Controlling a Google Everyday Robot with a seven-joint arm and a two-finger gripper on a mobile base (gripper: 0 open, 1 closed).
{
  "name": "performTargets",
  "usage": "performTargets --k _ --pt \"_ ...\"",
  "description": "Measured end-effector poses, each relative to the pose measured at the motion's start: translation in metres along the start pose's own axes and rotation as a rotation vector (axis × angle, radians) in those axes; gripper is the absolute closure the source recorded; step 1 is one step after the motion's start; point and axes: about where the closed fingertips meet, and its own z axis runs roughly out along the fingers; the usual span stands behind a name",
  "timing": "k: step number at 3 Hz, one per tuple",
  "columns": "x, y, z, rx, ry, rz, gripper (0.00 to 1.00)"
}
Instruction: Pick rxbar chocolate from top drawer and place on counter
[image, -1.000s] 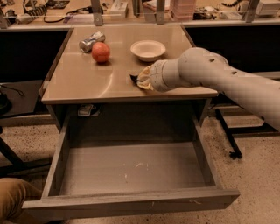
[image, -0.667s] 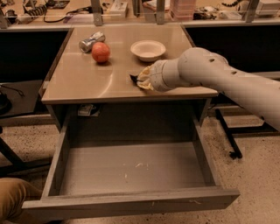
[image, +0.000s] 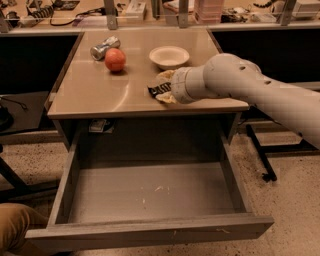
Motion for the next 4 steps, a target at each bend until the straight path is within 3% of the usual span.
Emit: performTargets --k 1,4 --pt "0.000 0.000 0.000 0.000 0.000 0.000 0.00" --pt "-0.006 -0.013 -0.010 0.000 0.001 0.000 0.00"
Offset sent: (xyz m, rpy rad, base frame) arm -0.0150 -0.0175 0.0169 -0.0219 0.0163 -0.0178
